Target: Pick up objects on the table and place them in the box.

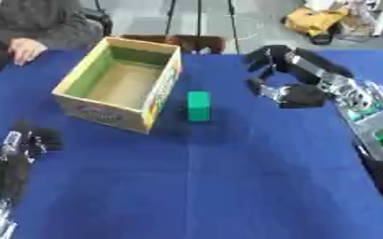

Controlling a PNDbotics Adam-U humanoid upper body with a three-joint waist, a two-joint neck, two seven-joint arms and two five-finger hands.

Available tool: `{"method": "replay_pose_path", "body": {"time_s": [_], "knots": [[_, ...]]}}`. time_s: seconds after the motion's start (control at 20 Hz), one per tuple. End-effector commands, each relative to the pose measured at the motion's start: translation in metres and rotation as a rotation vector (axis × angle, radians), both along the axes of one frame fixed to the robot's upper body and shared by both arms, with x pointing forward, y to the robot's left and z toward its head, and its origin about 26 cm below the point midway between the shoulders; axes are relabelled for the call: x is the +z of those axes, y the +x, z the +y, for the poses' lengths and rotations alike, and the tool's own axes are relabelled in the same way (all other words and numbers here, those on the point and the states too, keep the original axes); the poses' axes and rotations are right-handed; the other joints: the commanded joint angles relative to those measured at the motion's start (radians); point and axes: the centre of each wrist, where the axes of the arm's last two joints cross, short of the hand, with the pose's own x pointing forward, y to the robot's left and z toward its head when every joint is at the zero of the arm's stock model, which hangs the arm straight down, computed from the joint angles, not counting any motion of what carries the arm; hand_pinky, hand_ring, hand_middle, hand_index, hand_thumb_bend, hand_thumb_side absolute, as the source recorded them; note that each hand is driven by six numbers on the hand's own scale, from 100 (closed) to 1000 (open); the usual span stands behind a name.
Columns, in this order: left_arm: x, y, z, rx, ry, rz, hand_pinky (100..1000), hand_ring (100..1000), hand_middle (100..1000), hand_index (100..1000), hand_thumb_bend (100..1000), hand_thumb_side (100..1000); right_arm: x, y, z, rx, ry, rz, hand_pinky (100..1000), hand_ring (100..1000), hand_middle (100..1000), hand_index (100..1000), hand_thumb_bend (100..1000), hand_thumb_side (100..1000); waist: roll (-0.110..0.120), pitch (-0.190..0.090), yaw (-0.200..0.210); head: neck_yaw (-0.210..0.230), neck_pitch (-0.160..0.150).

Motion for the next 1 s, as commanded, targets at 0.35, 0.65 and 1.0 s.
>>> {"method": "replay_pose_path", "body": {"time_s": [0.35,0.65,1.0], "knots": [[0.008,0.001,0.001,-0.018,0.021,-0.023,664,631,564,617,374,1000,0.003,0.023,0.002,-0.038,-0.104,-0.079,746,890,879,886,310,506,-0.006,-0.010,0.031,-0.018,-0.013],[0.008,0.002,-0.002,-0.030,0.022,-0.024,665,631,564,617,373,1000,-0.005,0.036,0.002,-0.099,-0.179,-0.147,791,930,912,909,376,492,-0.009,-0.003,0.060,-0.028,-0.019],[0.008,0.002,-0.004,-0.040,0.021,-0.025,665,631,564,617,373,1000,-0.024,0.047,0.008,-0.120,-0.268,-0.179,789,920,903,915,388,509,-0.007,0.005,0.085,-0.039,-0.020]]}}
